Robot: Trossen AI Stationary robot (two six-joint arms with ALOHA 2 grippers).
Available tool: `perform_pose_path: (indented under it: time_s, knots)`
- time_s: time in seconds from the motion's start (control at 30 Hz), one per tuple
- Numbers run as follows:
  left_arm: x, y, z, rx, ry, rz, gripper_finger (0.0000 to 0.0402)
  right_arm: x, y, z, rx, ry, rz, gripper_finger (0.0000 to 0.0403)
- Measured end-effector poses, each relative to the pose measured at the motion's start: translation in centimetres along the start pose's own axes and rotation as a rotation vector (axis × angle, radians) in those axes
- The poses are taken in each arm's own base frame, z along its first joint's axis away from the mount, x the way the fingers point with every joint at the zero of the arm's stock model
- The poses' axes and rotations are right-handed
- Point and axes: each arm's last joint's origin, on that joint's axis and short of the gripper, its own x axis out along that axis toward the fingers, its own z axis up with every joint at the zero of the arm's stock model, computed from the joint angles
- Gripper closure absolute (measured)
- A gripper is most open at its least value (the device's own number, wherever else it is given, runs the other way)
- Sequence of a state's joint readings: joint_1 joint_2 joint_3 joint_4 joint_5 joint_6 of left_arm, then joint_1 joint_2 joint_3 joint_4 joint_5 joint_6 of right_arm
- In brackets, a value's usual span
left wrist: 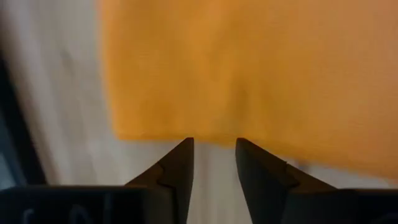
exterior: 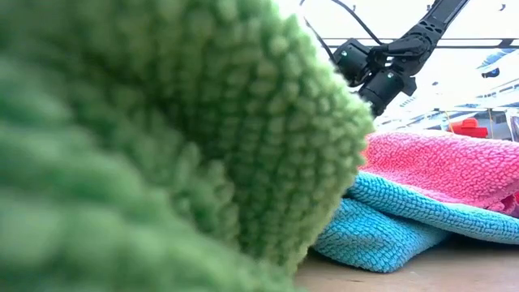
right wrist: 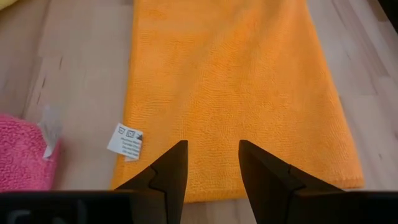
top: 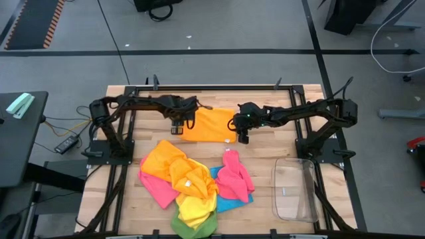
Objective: Fold microfiber towels
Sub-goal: Fold the orange towel
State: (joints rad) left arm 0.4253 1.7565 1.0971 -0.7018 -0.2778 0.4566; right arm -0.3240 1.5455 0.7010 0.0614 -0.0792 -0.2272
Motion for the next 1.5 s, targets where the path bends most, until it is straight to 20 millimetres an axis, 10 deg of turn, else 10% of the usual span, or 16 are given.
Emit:
perform_pose_path:
  time_s: [0.4, 0.77, 1.23, 1.5]
  knots:
    - [3.3, 4.2, -0.8, -0.199, -0.105, -0.015, 0.0301, 0.0, -0.1, -0.3, 0.019, -0.008, 0.007, 0.0251]
    - [3.0, 2.9, -1.5, -0.168, 0.014, -0.063, 0.0322, 0.1, -1.4, -1.6, 0.126, -0.028, -0.102, 0.0251]
    - [-0.9, 0.0, -0.6, -0.069, -0.017, -0.052, 0.0323, 2.0, 4.0, -1.7, -0.028, 0.001, 0.091, 0.0251]
    - [-1.4, -1.6, 0.1, -0.035, -0.026, -0.059, 0.0332, 3.5, 3.5, -3.0, 0.027, 0.081, 0.052, 0.0251]
